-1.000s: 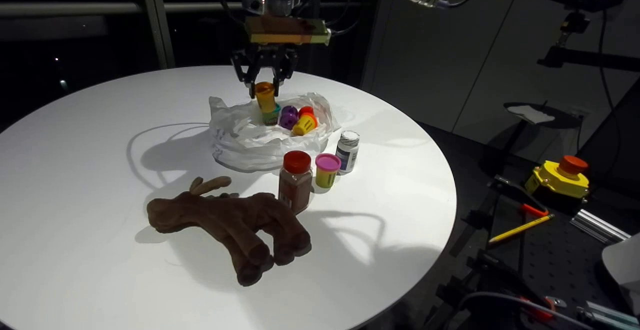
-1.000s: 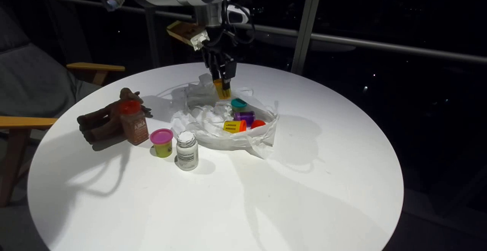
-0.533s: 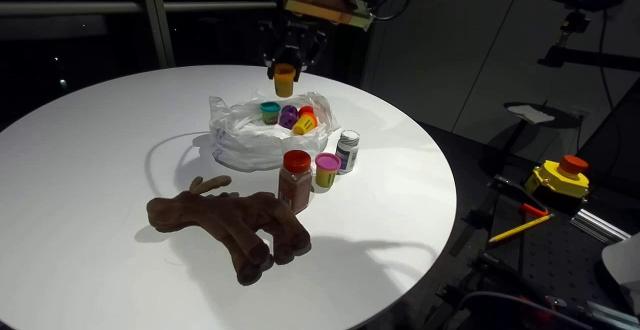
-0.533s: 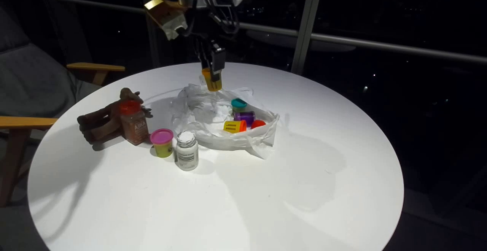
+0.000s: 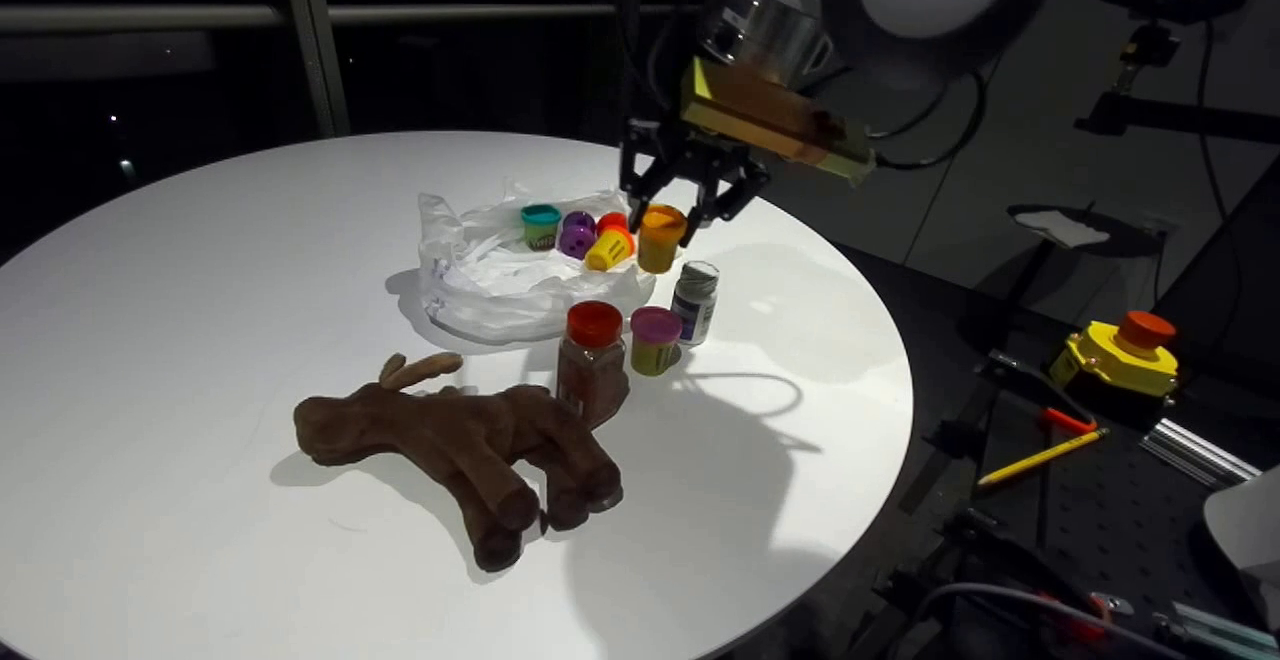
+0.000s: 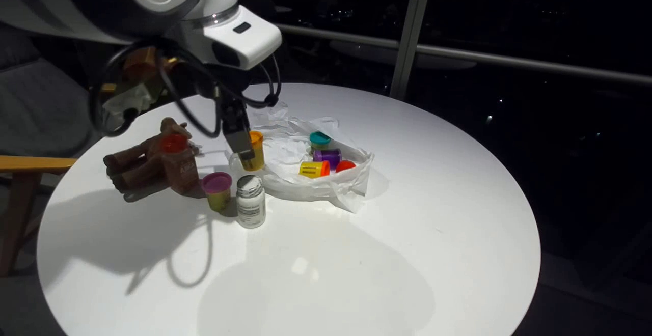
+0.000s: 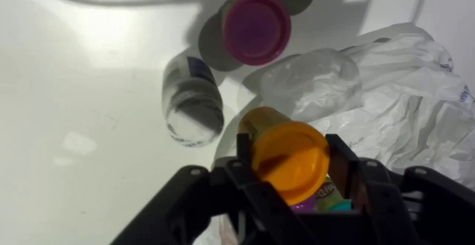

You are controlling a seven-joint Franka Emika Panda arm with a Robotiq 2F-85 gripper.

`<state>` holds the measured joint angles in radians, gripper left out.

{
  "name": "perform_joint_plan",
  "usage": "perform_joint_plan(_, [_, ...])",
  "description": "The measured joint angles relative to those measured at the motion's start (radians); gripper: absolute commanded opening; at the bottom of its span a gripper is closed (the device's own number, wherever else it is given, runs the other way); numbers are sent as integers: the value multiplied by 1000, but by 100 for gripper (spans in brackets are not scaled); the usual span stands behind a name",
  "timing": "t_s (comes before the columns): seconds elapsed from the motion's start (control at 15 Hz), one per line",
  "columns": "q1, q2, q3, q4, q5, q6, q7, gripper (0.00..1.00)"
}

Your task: Remove the things from the plastic bag and put them on the table

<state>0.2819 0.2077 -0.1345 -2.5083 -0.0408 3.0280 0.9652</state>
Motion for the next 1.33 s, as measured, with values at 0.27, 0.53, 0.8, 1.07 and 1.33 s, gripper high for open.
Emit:
perform_joint_plan(0.27, [194,-70,-266,-227,-191,177,296,23])
perform_joint_plan(0.53, [420,-35,-535,-274,-172,309,361,23])
perform_joint_plan(0.8, [629,32,-602,-270,-72,338,391,23])
perform_joint_plan(1.07, [454,32,-470,-160,-1,220,236,23])
perform_joint_plan(1.33, [168,21,-303,-23,-1,70,115,23])
